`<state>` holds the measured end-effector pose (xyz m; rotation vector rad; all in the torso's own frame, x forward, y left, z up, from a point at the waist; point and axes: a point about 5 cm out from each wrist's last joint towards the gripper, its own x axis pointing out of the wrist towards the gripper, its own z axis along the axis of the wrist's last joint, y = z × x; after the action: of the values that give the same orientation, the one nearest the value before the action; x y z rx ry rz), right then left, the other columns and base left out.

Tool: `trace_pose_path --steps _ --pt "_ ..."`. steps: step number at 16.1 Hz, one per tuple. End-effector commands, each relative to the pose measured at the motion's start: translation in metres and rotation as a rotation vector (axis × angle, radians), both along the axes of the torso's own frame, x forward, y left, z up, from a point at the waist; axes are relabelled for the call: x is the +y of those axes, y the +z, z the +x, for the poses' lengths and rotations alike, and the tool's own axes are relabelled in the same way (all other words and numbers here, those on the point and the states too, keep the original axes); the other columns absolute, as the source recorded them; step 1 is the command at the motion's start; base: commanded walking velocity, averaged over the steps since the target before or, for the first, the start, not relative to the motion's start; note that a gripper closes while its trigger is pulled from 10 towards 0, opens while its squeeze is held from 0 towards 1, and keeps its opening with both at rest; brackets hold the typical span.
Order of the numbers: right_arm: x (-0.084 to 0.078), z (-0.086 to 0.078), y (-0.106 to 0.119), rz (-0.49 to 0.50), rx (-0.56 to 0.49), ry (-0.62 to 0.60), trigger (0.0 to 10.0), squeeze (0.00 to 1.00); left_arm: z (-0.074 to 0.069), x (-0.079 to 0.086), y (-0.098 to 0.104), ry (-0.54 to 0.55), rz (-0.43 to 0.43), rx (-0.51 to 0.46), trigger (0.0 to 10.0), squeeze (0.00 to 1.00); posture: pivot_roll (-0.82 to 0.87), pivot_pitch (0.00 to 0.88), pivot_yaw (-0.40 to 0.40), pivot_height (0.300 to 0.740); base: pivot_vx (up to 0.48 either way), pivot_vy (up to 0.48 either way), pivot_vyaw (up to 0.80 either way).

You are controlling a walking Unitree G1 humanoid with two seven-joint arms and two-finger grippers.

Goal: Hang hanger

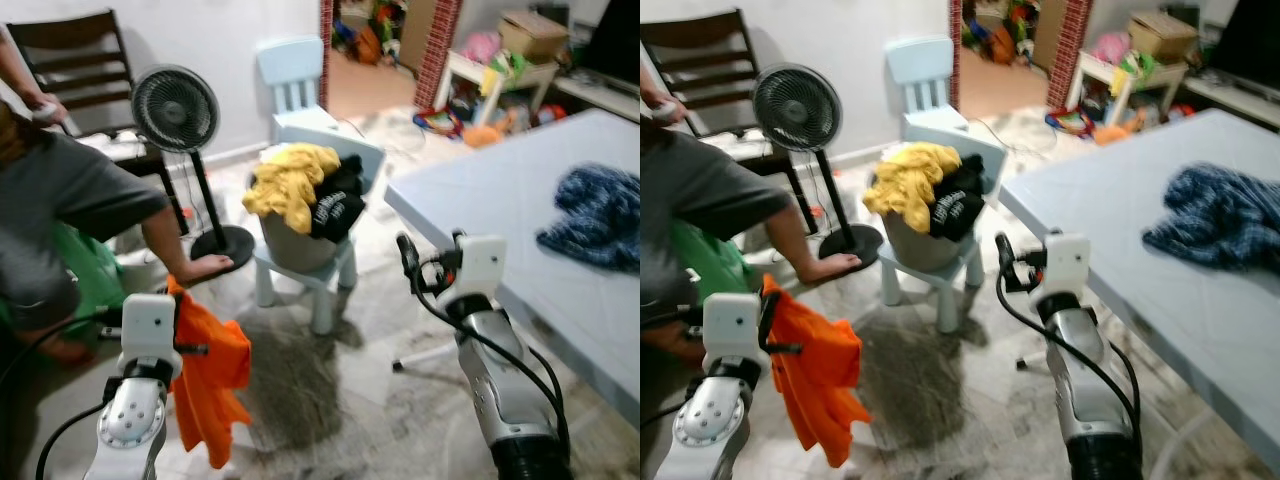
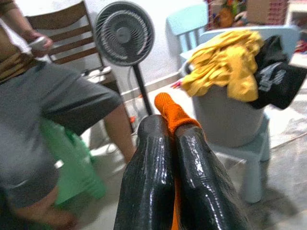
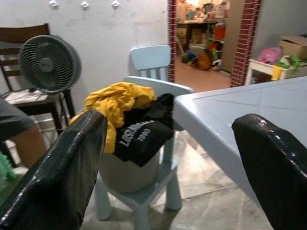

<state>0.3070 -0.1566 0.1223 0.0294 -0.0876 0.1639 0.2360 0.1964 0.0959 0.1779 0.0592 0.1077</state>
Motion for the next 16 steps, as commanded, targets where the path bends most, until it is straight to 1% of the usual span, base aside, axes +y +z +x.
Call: trace_pose_path --steps 1,3,4,7,16 --pt "-0.002 0.002 -0.001 0.007 0.012 -0.009 10.0 0.00 0.003 -0.001 0.005 -0.010 -0.008 -0.027 10.0 0.00 -0.04 0.000 -0.002 0.740 0.000 0.000 -0.80" --pt "-0.006 0.004 0.000 0.019 0.014 -0.020 10.0 0.00 0.005 -0.007 0.005 0.001 -0.037 -0.024 10.0 0.00 -0.04 0.000 -0.002 0.740 0.000 0.000 -0.80" --pt "-0.007 0.004 0.000 0.025 0.017 -0.025 10.0 0.00 0.006 -0.009 0.006 -0.022 -0.086 -0.020 10.0 0.00 -0.04 0.000 -0.002 0.740 0.000 0.000 -0.80" --pt "-0.006 0.002 -0.001 0.026 0.019 -0.022 10.0 0.00 0.006 -0.012 0.009 -0.026 -0.111 -0.029 10.0 0.00 -0.05 0.000 -0.001 0.740 0.000 0.000 -0.80" --pt "-0.008 0.002 -0.001 0.031 0.026 -0.023 10.0 0.00 0.007 -0.017 0.008 -0.053 -0.130 -0.013 10.0 0.00 -0.05 0.000 -0.002 0.740 0.000 0.000 -0.80"
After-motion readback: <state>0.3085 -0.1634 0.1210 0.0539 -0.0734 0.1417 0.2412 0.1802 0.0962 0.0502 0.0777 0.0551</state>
